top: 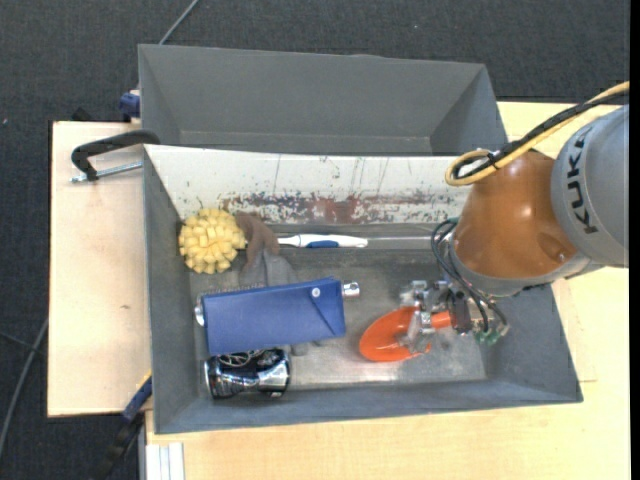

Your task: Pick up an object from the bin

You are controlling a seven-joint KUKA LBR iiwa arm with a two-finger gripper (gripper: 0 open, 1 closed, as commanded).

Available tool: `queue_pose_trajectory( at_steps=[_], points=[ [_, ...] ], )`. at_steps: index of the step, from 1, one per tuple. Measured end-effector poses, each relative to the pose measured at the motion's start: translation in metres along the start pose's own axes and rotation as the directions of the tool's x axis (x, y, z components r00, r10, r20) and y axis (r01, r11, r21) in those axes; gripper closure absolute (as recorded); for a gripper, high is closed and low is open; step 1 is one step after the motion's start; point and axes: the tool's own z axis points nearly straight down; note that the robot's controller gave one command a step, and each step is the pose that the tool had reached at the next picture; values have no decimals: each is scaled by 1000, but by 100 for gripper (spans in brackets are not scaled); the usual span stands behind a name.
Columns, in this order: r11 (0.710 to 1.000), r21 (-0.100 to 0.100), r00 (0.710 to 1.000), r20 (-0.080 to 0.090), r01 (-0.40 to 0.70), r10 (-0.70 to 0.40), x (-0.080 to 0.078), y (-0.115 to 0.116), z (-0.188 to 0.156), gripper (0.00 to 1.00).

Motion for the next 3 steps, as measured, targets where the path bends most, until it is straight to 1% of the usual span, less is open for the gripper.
queue_pose_trajectory(
  at_steps=[1,2,3],
  points=[
    [1000,-1,1000,-7,0,0,2,0,-8,100],
    [1000,0,1000,0,0,0,0,1,-31,100],
    [1000,0,1000,0,0,0,0,1,-45,100]
  ],
)
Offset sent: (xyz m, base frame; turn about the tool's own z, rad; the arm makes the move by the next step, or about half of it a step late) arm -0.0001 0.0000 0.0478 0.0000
